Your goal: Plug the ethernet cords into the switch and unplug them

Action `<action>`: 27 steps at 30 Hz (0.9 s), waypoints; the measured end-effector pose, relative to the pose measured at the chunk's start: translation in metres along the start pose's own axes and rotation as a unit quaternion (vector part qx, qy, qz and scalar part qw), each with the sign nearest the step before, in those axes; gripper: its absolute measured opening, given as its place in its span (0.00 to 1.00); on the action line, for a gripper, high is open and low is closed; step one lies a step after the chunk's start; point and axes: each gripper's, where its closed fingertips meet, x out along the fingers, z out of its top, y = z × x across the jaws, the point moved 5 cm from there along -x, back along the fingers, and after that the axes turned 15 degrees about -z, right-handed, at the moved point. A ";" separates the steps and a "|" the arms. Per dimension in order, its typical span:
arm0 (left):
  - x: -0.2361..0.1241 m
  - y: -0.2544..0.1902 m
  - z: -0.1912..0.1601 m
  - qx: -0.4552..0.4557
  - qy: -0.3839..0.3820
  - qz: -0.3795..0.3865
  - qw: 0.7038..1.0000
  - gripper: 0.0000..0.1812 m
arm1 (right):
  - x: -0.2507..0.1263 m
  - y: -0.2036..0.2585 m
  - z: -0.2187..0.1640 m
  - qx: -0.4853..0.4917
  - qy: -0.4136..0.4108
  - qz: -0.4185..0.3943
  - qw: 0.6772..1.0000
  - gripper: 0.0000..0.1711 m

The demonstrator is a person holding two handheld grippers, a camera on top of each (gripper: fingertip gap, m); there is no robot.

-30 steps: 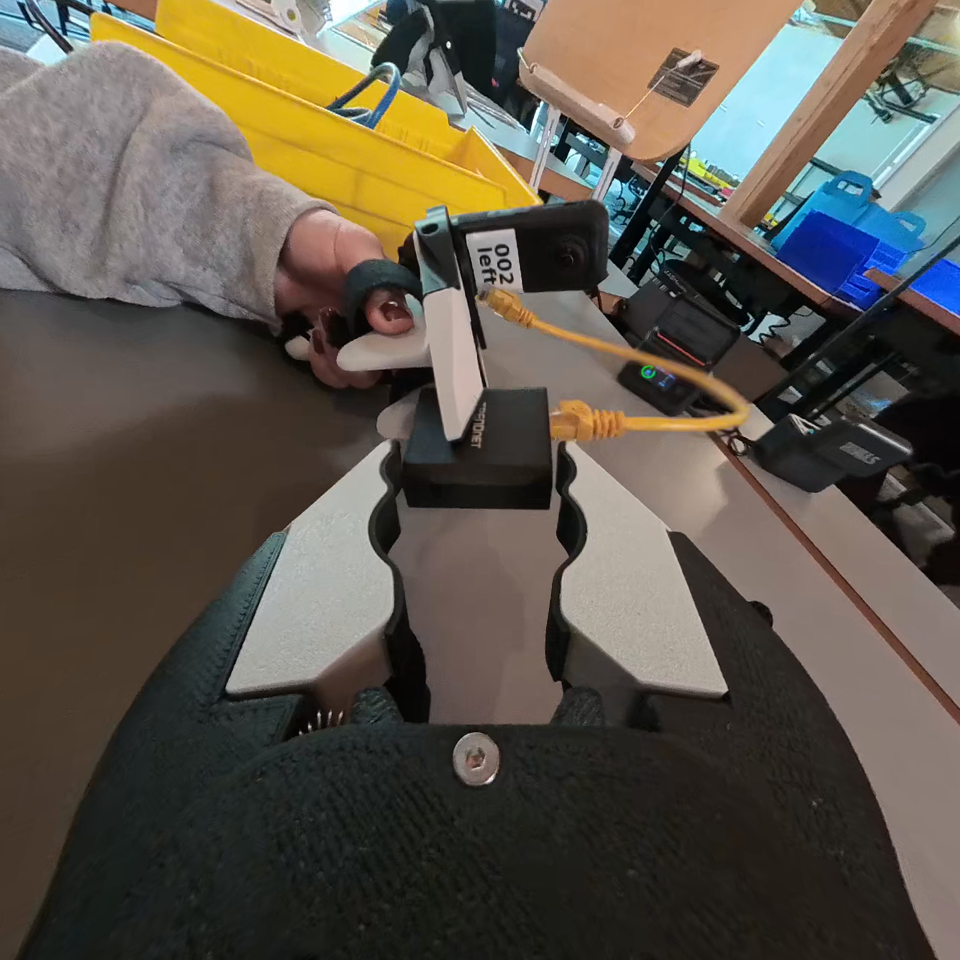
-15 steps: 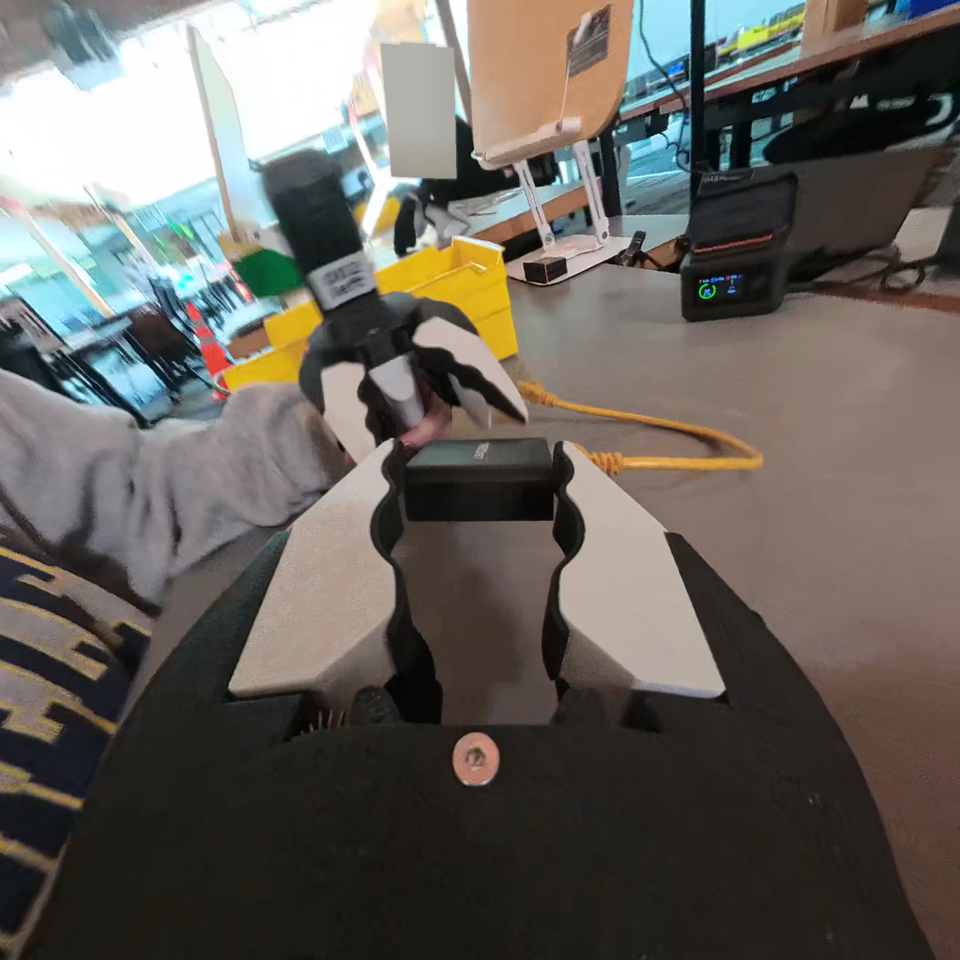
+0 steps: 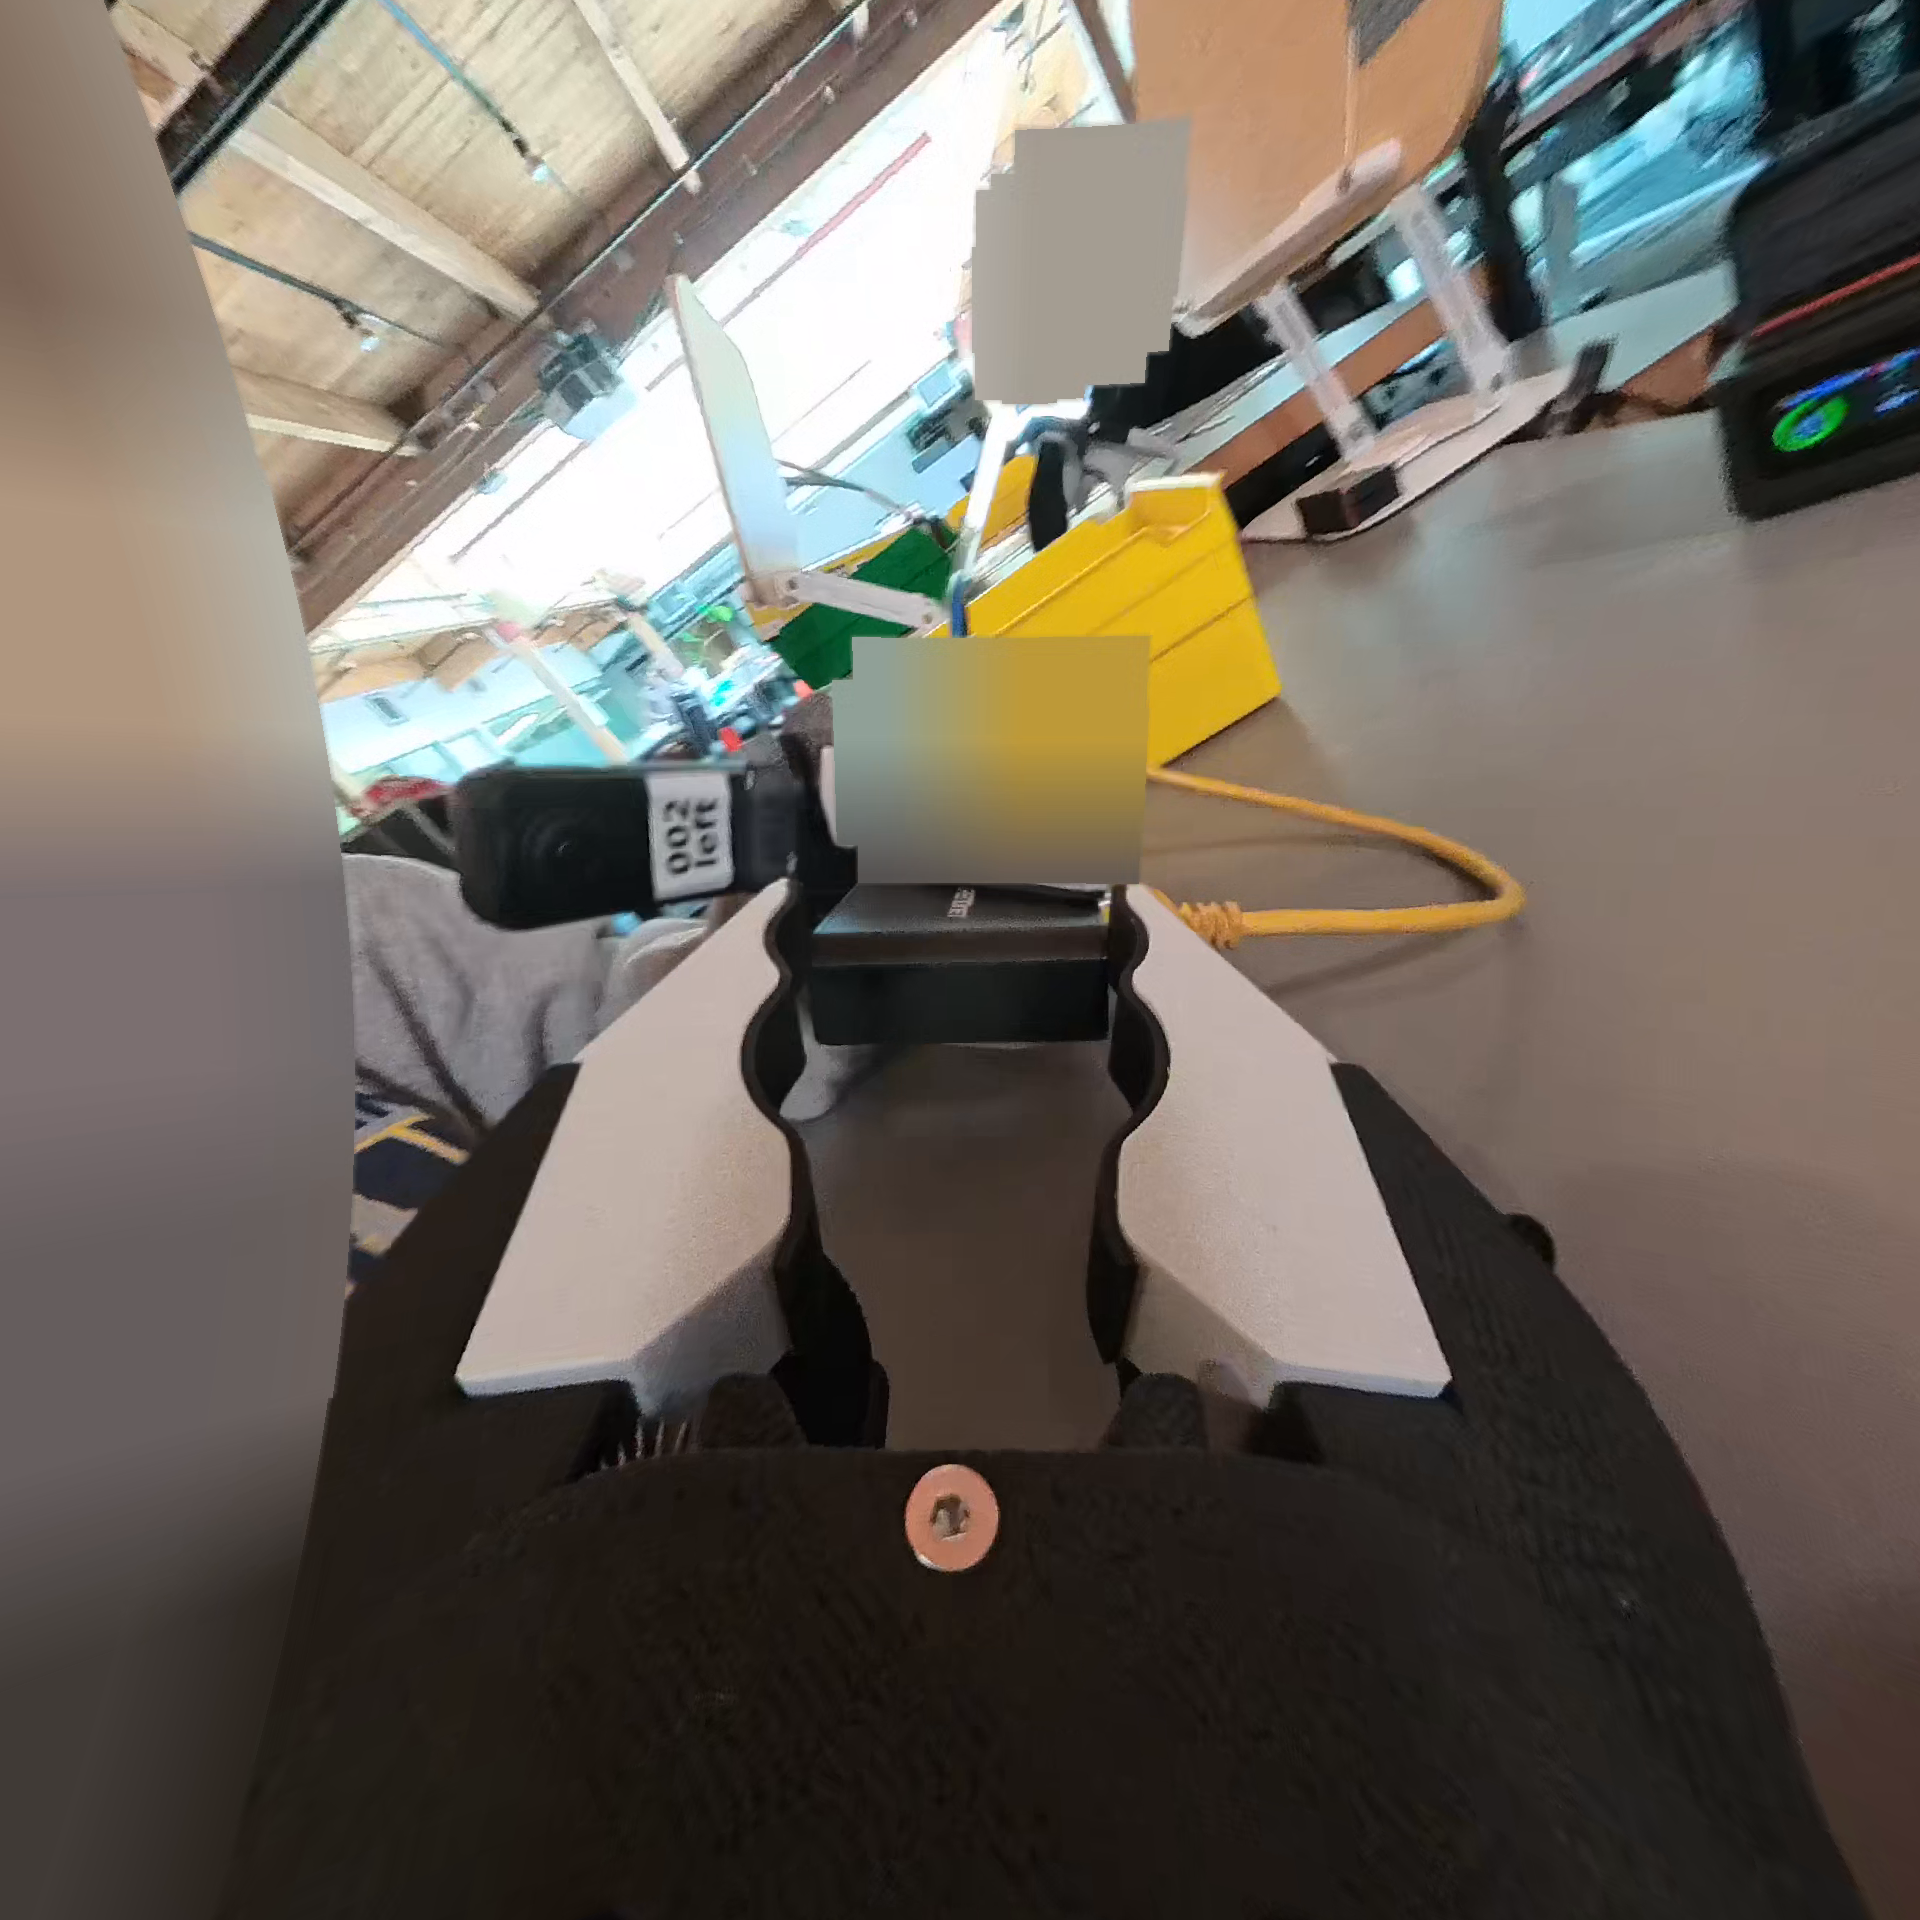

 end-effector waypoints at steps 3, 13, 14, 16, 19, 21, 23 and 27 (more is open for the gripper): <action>0.003 0.004 -0.011 0.021 0.062 0.033 0.997 0.12 | -0.002 -0.008 0.005 -0.082 -0.025 -0.082 0.993 0.44; -0.012 0.035 -0.089 -0.043 0.274 0.122 0.953 0.13 | -0.019 -0.041 0.014 -0.242 -0.103 -0.336 0.904 0.36; -0.013 0.036 -0.097 -0.053 0.293 0.119 0.947 0.13 | -0.021 -0.043 0.015 -0.238 -0.107 -0.344 0.902 0.35; -0.013 0.033 -0.114 -0.070 0.336 0.105 0.933 0.13 | -0.024 -0.044 0.018 -0.234 -0.124 -0.354 0.897 0.32; -0.012 0.030 -0.123 -0.082 0.363 0.090 0.924 0.14 | -0.029 -0.045 0.021 -0.241 -0.144 -0.368 0.887 0.29; -0.010 0.028 -0.124 -0.088 0.370 0.082 0.921 0.14 | -0.029 -0.046 0.022 -0.239 -0.144 -0.368 0.887 0.29; -0.009 0.028 -0.124 -0.090 0.375 0.083 0.919 0.14 | -0.030 -0.046 0.022 -0.237 -0.145 -0.365 0.889 0.29; -0.008 0.030 -0.122 -0.160 0.342 0.094 0.921 0.18 | -0.029 -0.045 0.022 -0.239 -0.146 -0.361 0.889 0.30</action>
